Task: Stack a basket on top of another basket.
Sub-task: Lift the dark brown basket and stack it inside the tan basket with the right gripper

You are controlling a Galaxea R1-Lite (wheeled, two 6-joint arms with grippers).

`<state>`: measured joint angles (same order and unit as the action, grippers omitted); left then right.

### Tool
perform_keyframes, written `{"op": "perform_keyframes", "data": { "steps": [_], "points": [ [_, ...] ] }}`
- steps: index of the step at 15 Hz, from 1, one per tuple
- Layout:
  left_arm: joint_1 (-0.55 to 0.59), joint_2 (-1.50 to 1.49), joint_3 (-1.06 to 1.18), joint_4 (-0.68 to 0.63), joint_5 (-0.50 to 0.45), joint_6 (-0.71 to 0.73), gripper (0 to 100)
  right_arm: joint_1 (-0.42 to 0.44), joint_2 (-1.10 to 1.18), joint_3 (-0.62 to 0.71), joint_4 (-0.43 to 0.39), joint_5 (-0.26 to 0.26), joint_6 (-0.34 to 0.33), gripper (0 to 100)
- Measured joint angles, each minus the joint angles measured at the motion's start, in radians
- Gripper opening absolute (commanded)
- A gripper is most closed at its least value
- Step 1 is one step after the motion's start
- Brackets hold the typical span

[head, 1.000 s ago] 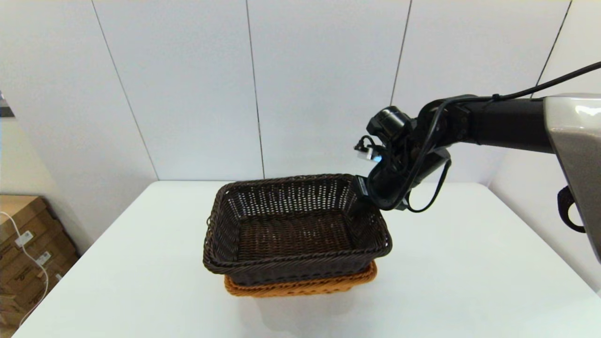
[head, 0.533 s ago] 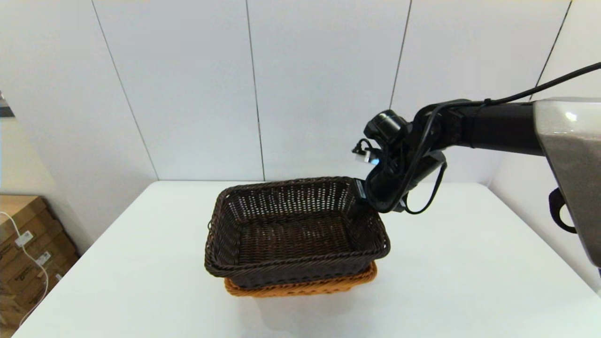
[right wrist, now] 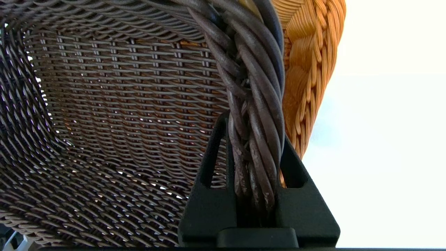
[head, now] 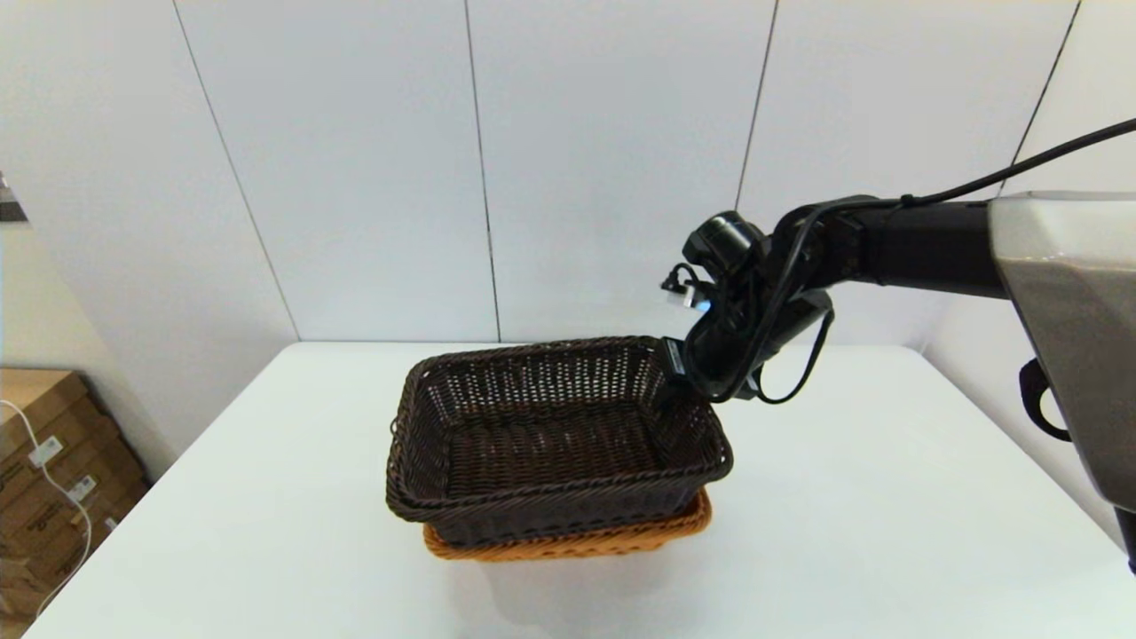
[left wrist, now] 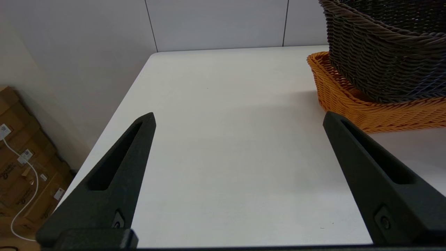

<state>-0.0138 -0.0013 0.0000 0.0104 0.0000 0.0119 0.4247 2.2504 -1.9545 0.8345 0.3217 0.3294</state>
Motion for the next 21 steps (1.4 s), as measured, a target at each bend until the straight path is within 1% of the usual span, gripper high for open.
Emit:
{"op": "perform_keyframes", "data": {
  "steps": [2,12,15,17,21],
  "points": [
    [0.0,0.0,0.0,0.0,0.0,0.0,100,0.0,0.0,-0.001,-0.02,0.0,0.001,0],
    [0.0,0.0,0.0,0.0,0.0,0.001,100,0.0,-0.008,-0.001,-0.024,-0.002,0.004,0],
    [0.0,0.0,0.0,0.0,0.0,0.0,100,0.0,-0.008,-0.001,-0.054,-0.004,0.009,0],
    [0.0,0.0,0.0,0.0,0.0,0.0,100,0.0,-0.007,-0.001,-0.058,-0.014,0.008,0],
    [0.0,0.0,0.0,0.0,0.0,0.0,100,0.0,0.002,-0.001,-0.071,-0.016,0.007,0]
  ]
}}
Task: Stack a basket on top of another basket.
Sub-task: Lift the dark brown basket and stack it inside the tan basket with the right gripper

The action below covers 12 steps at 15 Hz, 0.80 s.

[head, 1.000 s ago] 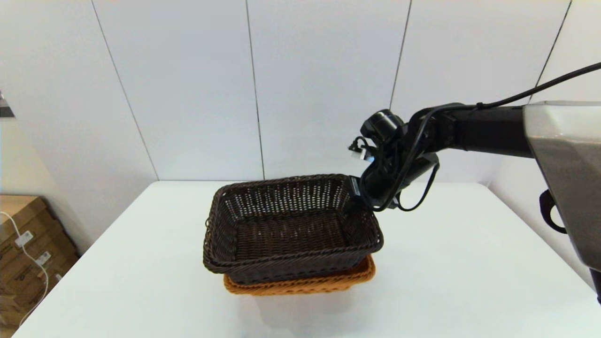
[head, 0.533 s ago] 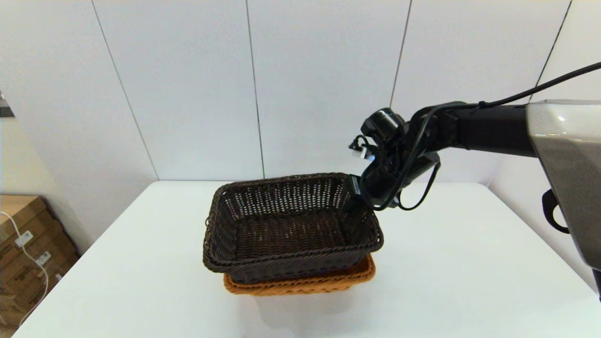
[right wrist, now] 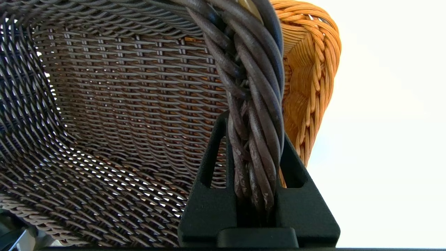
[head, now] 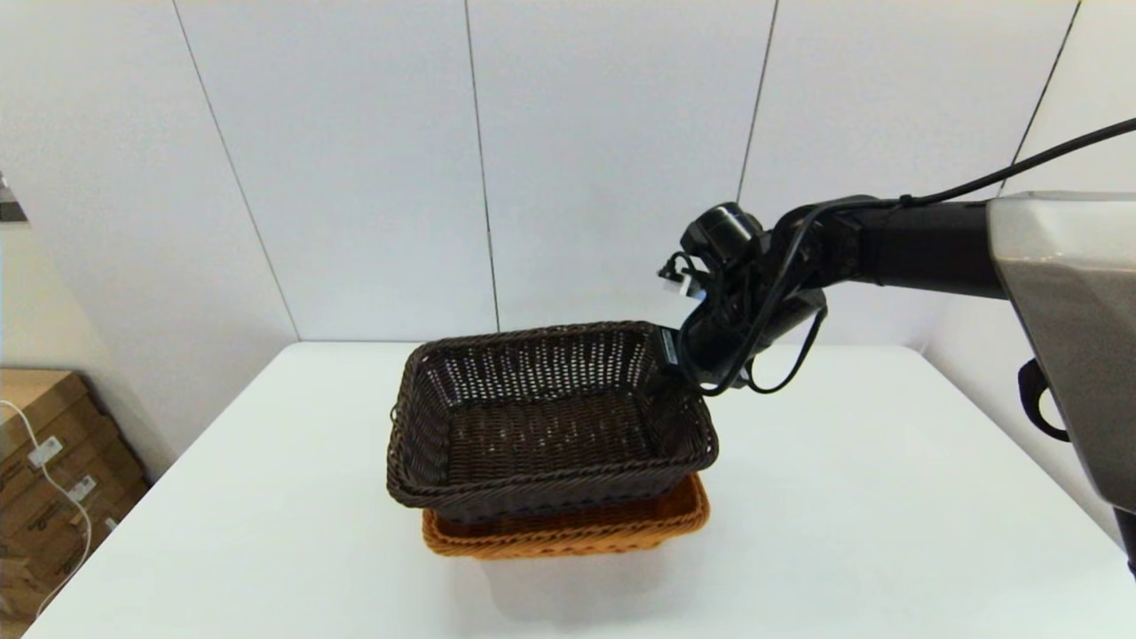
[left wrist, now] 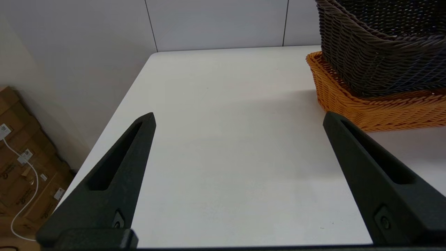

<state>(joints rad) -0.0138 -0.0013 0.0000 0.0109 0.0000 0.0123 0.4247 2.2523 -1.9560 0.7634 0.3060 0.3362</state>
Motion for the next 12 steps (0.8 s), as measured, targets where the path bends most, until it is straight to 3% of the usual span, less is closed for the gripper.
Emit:
{"op": "perform_keyframes", "data": {
  "steps": [12],
  "points": [
    [0.0,0.0,0.0,0.0,0.0,0.0,100,-0.007,0.044,0.0,-0.005,0.0,-0.004,0]
  ]
}}
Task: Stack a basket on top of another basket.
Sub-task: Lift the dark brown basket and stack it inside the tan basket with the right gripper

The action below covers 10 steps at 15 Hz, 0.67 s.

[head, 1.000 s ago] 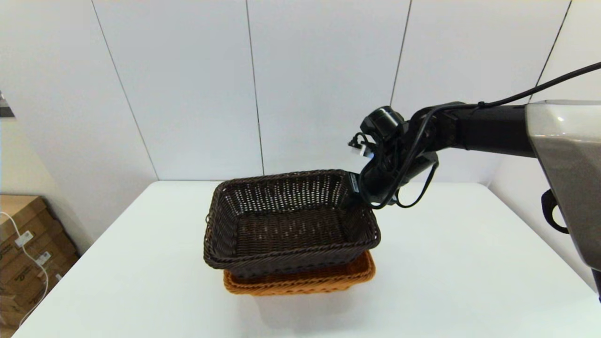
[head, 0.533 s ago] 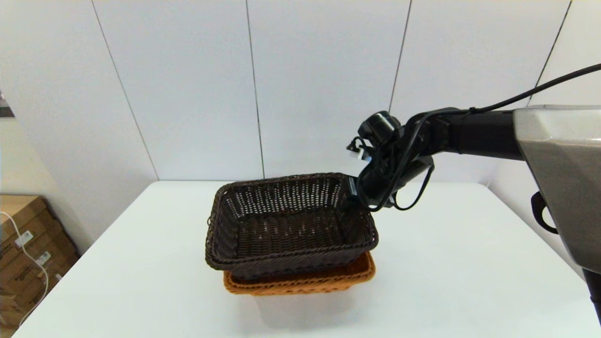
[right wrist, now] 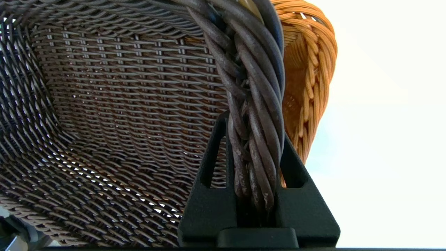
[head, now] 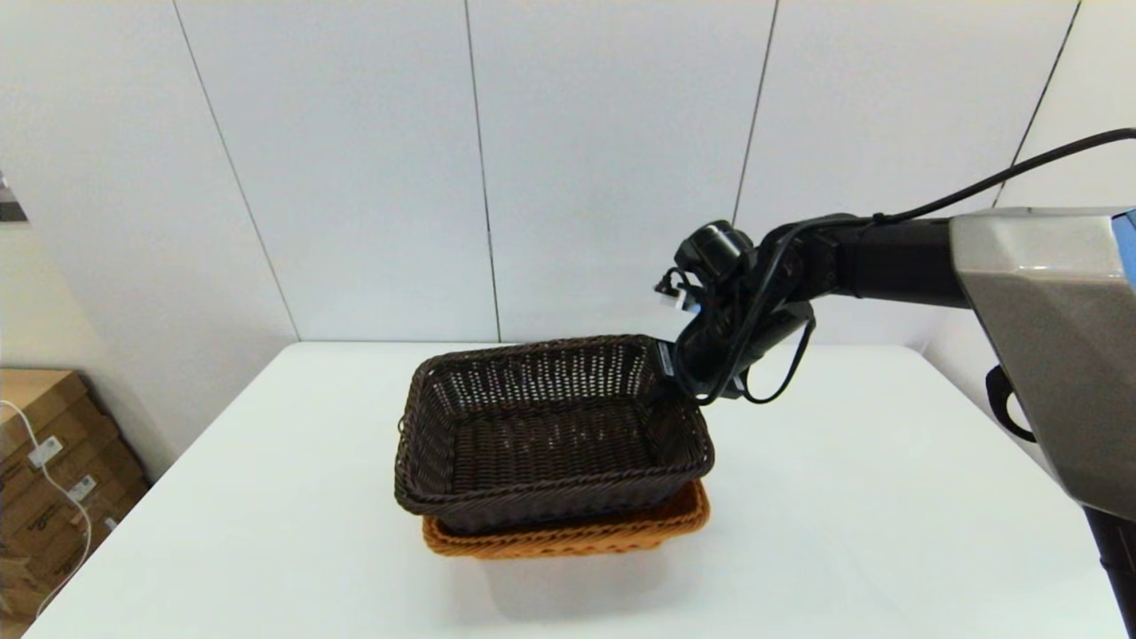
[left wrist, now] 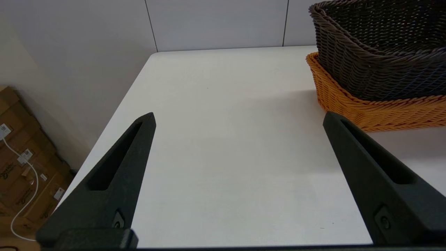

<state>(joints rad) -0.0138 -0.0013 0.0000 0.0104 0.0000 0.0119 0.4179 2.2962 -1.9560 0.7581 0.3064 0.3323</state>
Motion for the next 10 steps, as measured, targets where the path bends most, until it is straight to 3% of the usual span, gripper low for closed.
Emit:
{"op": "perform_keyframes", "data": {
  "steps": [1,2,10],
  "points": [
    [0.0,0.0,0.0,0.0,0.0,0.0,100,0.0,0.001,0.0,0.001,0.0,0.0,0],
    [0.0,0.0,0.0,0.0,0.0,0.0,100,-0.001,0.003,0.0,0.001,0.0,0.0,100],
    [0.0,0.0,0.0,0.0,0.0,0.0,100,-0.013,0.003,0.0,0.001,0.001,-0.001,100]
  ]
}}
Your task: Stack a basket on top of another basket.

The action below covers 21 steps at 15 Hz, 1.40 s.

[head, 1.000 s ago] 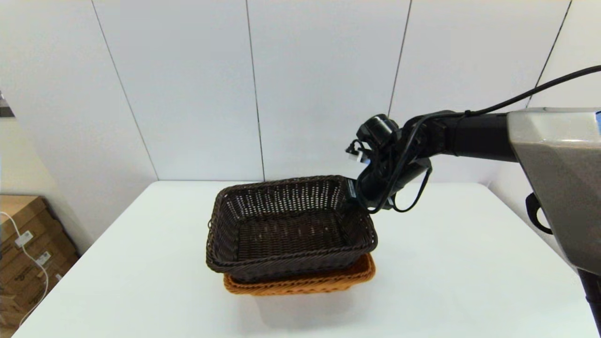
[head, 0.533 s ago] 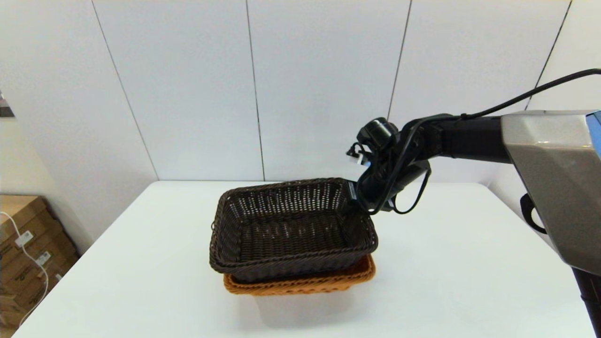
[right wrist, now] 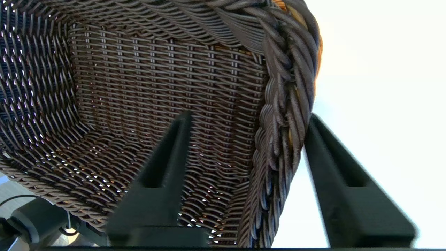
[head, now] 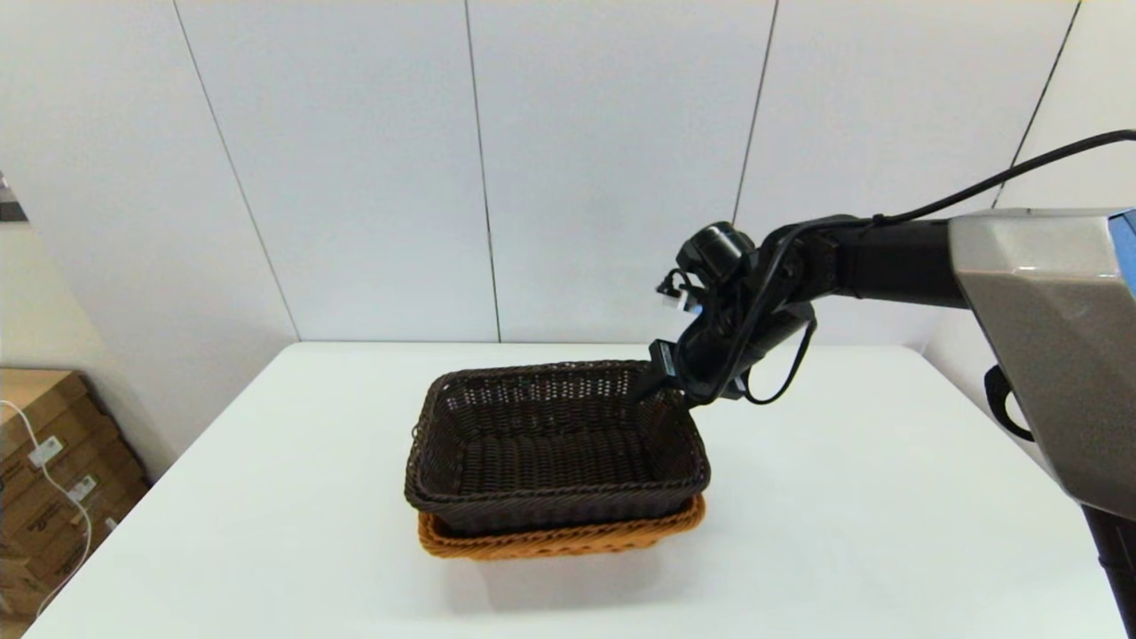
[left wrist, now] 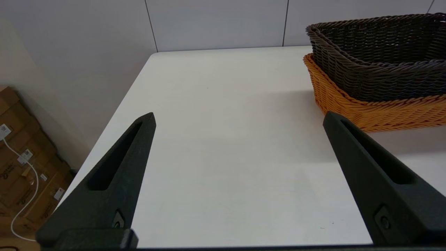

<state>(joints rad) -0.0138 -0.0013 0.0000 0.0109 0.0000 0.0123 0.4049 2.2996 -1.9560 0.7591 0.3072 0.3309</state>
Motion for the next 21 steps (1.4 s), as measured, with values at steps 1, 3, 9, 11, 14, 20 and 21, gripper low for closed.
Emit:
{"op": "perform_keyframes", "data": {
  "steps": [1,3,9,11,14,20,21],
  "points": [
    [0.0,0.0,0.0,0.0,0.0,0.0,100,-0.007,-0.002,0.0,0.0,0.0,0.0,100],
    [0.0,0.0,0.0,0.0,0.0,0.0,100,-0.029,-0.016,0.001,0.002,0.0,0.0,100],
    [0.0,0.0,0.0,0.0,0.0,0.0,100,-0.181,-0.181,0.009,0.046,0.001,-0.007,100],
    [0.0,0.0,0.0,0.0,0.0,0.0,100,-0.218,-0.277,0.026,0.102,-0.001,-0.02,100],
    [0.0,0.0,0.0,0.0,0.0,0.0,100,-0.26,-0.467,0.138,0.143,-0.013,-0.04,100],
    [0.0,0.0,0.0,0.0,0.0,0.0,100,-0.32,-1.0,0.617,0.094,-0.059,-0.172,100],
    [0.0,0.0,0.0,0.0,0.0,0.0,100,-0.336,-1.09,0.714,0.073,-0.061,-0.206,100]
  ]
}}
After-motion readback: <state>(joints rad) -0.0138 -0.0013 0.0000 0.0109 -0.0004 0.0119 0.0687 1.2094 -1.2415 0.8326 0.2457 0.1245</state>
